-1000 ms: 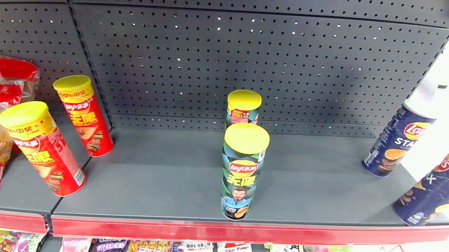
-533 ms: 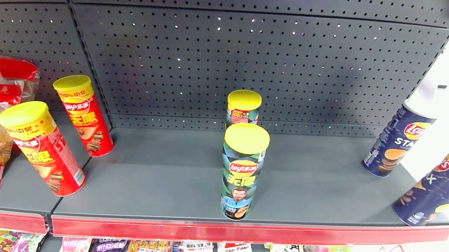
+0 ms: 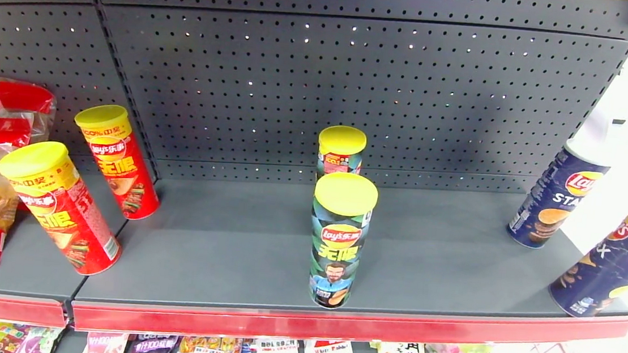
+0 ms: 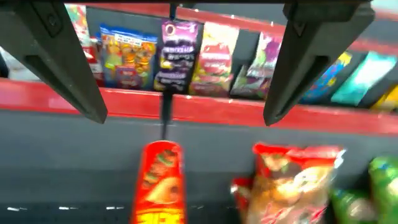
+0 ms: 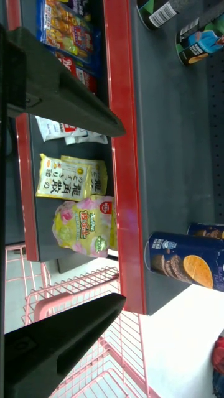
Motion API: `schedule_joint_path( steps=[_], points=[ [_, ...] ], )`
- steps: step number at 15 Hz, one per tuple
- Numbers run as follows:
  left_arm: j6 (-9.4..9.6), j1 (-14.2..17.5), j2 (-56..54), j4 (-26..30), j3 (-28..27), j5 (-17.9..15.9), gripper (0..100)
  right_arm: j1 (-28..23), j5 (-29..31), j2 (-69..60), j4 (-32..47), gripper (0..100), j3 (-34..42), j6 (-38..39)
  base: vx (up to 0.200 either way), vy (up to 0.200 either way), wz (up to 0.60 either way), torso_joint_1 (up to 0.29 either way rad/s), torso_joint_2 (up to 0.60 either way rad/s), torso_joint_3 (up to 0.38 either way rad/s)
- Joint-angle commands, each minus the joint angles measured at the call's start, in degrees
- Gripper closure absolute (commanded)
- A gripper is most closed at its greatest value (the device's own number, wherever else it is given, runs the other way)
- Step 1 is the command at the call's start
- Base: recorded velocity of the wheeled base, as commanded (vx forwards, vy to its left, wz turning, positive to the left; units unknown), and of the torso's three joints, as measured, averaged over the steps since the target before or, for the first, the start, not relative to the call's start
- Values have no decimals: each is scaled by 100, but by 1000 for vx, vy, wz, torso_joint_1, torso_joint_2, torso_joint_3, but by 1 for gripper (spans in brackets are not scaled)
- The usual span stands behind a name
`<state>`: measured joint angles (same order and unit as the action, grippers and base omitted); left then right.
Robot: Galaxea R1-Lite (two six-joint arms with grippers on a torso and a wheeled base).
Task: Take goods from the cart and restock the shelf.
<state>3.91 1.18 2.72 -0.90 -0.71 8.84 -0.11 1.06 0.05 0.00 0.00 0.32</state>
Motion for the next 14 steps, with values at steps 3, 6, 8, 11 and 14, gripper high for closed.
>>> schedule_joint_path(
  steps=[3,6,8,11,14],
  points=[
    [198,-101,-272,11,-8,-559,0,2,8,4,0,0,0,12,0,0,0,0,0,0],
    [268,-101,-272,20,-8,-286,0,2,-1,4,0,0,0,12,0,0,0,0,0,0],
    [162,-101,-272,-402,71,-585,0,2,-1,4,0,0,0,-5,0,0,0,0,0,0],
    [-110,-101,-272,-200,62,4,0,2,8,4,-9,0,0,21,0,0,0,0,0,0],
    [-347,-101,-272,-191,71,-365,0,2,-1,4,0,0,0,12,0,0,0,0,0,0]
  ],
)
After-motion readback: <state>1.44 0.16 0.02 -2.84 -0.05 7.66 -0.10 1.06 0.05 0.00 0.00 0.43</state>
